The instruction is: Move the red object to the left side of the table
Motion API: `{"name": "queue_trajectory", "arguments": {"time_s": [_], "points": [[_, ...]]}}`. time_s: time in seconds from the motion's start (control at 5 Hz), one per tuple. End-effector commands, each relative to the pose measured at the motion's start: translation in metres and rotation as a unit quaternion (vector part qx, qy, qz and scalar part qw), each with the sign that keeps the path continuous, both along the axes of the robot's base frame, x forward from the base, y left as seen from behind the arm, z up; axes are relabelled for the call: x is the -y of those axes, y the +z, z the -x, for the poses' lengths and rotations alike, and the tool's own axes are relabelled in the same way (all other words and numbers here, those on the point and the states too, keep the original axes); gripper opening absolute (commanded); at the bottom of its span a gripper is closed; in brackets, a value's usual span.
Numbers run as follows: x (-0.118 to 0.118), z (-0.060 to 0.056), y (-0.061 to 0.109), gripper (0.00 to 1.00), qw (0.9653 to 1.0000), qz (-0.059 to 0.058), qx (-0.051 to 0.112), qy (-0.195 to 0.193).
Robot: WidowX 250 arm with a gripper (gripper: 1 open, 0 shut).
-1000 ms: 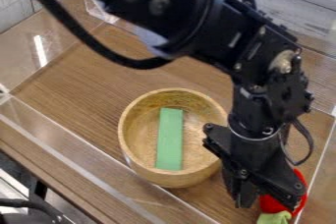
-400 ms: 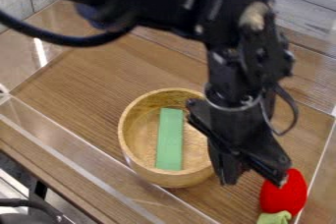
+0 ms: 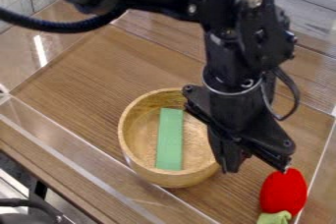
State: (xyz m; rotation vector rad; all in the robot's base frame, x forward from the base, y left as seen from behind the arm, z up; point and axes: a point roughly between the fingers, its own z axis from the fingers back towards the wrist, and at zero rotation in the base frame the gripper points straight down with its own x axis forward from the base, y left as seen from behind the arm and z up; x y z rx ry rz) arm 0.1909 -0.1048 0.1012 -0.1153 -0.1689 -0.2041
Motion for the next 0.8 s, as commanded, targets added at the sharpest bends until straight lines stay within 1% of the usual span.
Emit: {"name": "queue_trajectory", "arguments": {"time_s": [0.0, 0.2, 0.4, 0.6], "points": [[0.005, -0.005, 0.000, 1.00, 0.9998, 0.010, 0.010, -0.015], [0.009, -0.004, -0.014, 1.00, 0.9995, 0.011, -0.002, -0.029], [0.017, -0.014, -0.021, 1.00, 0.9992, 0.012, -0.011, -0.036], [0.026, -0.026, -0.027, 1.00, 0.9991, 0.015, -0.014, -0.037]]}}
